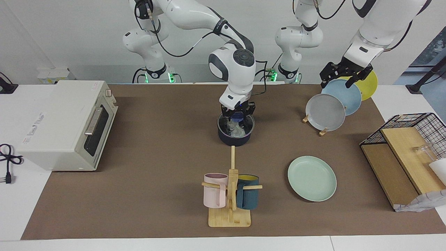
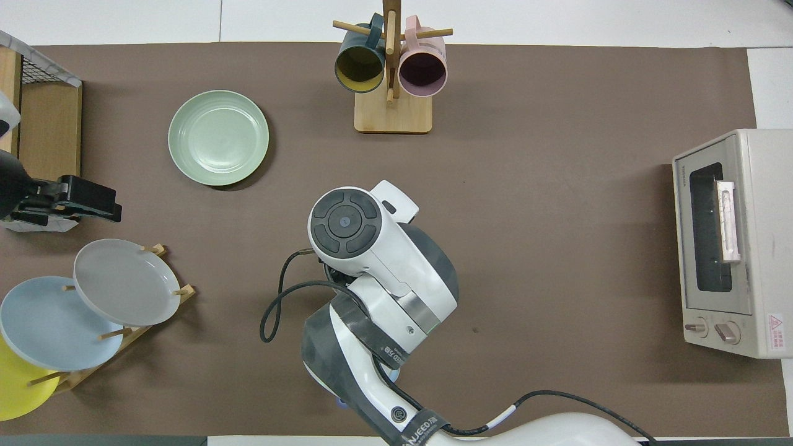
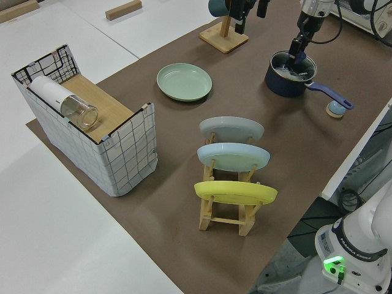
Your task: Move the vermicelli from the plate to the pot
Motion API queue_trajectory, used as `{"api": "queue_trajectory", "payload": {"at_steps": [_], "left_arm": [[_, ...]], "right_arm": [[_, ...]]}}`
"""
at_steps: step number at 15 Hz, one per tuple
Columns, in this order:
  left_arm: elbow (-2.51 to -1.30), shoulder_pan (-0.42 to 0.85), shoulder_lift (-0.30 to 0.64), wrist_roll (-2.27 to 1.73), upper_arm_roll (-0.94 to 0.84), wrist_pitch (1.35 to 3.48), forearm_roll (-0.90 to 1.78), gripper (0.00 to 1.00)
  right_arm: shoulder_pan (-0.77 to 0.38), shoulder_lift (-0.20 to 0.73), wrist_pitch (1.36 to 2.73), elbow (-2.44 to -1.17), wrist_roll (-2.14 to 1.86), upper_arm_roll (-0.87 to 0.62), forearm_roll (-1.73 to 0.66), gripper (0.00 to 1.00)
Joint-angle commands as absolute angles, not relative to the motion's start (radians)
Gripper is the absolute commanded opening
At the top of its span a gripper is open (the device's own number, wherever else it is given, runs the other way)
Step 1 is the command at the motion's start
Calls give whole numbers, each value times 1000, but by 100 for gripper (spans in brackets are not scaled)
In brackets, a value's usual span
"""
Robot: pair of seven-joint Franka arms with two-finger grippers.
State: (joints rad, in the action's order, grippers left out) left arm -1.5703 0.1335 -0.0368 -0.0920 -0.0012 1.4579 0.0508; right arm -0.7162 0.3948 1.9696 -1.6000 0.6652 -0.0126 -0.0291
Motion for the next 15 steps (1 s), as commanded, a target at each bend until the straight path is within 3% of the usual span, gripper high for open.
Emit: {"api": "queue_trajectory", "payload": {"at_steps": [1, 5, 11, 15], "left_arm": [[-1580, 149, -35, -69, 17, 1500, 25, 100], [-1598, 144, -20, -61, 11, 1548, 8, 100], [-1600, 114, -23, -61, -18, 1526, 9, 100], [-1600, 114, -28, -63, -17, 1523, 9, 100]], "right_arm": [[-704, 373, 1994, -1623, 667, -15, -31, 100], [-557, 306, 1971, -1586, 573, -11, -21, 100], [-306, 151, 1719, -1588, 405, -6, -21, 100], [-138, 42, 1623, -1641, 280, -5, -21, 100]]}}
